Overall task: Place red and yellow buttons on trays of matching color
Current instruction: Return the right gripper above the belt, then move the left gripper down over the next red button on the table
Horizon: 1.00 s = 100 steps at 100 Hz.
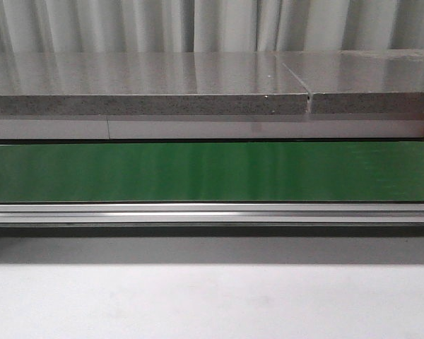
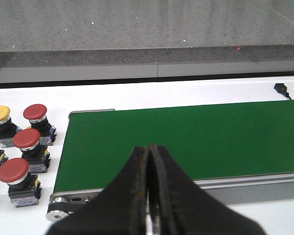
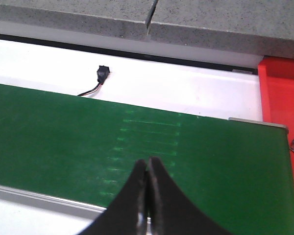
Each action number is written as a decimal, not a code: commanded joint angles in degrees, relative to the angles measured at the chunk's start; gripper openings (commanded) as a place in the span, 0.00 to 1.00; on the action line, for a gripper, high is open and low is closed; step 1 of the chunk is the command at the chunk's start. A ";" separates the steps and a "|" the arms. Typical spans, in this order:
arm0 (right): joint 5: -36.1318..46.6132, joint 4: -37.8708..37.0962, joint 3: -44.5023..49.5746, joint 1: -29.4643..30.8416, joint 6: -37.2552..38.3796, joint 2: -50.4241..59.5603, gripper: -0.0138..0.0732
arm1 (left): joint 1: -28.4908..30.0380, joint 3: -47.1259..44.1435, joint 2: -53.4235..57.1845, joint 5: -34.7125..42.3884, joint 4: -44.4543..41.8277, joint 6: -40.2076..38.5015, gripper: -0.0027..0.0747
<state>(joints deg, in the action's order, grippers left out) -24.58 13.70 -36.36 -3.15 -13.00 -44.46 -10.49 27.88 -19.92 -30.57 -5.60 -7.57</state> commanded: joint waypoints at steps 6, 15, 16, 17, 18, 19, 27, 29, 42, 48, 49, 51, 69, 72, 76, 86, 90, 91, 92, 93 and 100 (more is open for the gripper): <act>4.23 0.47 -1.57 -0.15 -0.56 0.54 0.08 | -0.51 1.48 -0.39 4.22 -0.03 -0.55 0.05; 4.23 0.47 -1.57 -0.15 -0.56 0.54 0.08 | -0.51 1.48 -0.39 4.22 -0.03 -0.55 0.20; 4.23 0.47 -1.57 -0.15 -0.56 0.54 0.08 | -0.51 1.48 -0.39 4.22 -0.03 -0.55 0.22; 4.23 0.47 -1.57 -0.15 -0.56 0.54 0.08 | -0.51 1.48 -0.39 4.22 -0.03 -0.55 0.25; 4.23 0.47 -1.57 -0.15 -0.56 0.54 0.08 | -0.51 1.48 -0.39 4.22 -0.03 -0.55 0.27; 4.23 0.47 -1.57 -0.15 -0.56 0.54 0.08 | -0.51 1.48 -0.39 4.22 -0.03 -0.55 0.31; 4.23 0.47 -1.57 -0.15 -0.56 0.54 0.08 | -0.51 1.48 -0.39 4.22 -0.03 -0.55 0.56; 4.23 0.47 -1.57 -0.15 -0.56 0.54 0.08 | -0.51 1.48 -0.39 4.22 -0.03 -0.55 0.64; 4.23 0.47 -1.57 -0.15 -0.56 0.54 0.08 | -0.51 1.48 -0.39 4.35 -0.03 -0.55 0.94; 4.23 0.47 -1.57 -0.15 -0.56 0.54 0.08 | -0.51 1.48 -0.39 4.20 0.13 -0.55 0.95; 4.23 0.47 -1.57 -0.15 -0.56 0.54 0.08 | -0.51 1.48 -0.39 4.08 0.24 -0.55 0.94; 4.23 0.47 -1.57 -0.15 -0.56 0.54 0.08 | -0.51 1.48 -0.39 3.91 0.23 -0.55 0.94; 4.23 0.47 -1.57 -0.15 -0.56 0.54 0.08 | -0.51 1.91 -0.39 3.76 0.12 -0.72 0.89; 4.23 0.47 -1.57 -0.15 -0.56 0.54 0.08 | -0.40 2.23 -0.39 3.76 -0.04 -1.24 0.89; 4.23 0.47 -1.57 -0.15 -0.56 0.54 0.08 | -0.06 3.05 -0.54 3.63 -0.94 -3.29 0.89; 4.23 0.47 -1.57 -0.15 -0.56 0.54 0.08 | 1.97 6.17 -2.11 0.56 -8.44 -13.31 0.89; 4.23 0.47 -1.57 -0.15 -0.56 0.54 0.08 | 3.03 7.83 -2.98 -0.87 -12.48 -17.71 0.89; 4.23 0.47 -1.57 -0.15 -0.56 0.54 0.08 | 3.40 8.42 -3.33 -1.45 -13.11 -19.13 0.89; 4.23 0.47 -1.57 -0.15 -0.56 0.54 0.08 | 3.58 8.70 -3.54 -1.75 -14.31 -19.77 0.89; 4.23 0.47 -1.57 -0.15 -0.56 0.54 0.08 | 3.76 9.00 -4.00 -2.30 -14.88 -20.37 0.89; 4.23 0.47 -1.57 -0.15 -0.56 0.54 0.08 | 5.58 11.65 -6.28 -4.31 -19.89 -25.53 0.89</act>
<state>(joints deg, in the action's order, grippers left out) -24.58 13.70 -36.36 -3.15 -13.06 -44.46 -6.67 35.09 -23.11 -36.03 -18.45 -25.38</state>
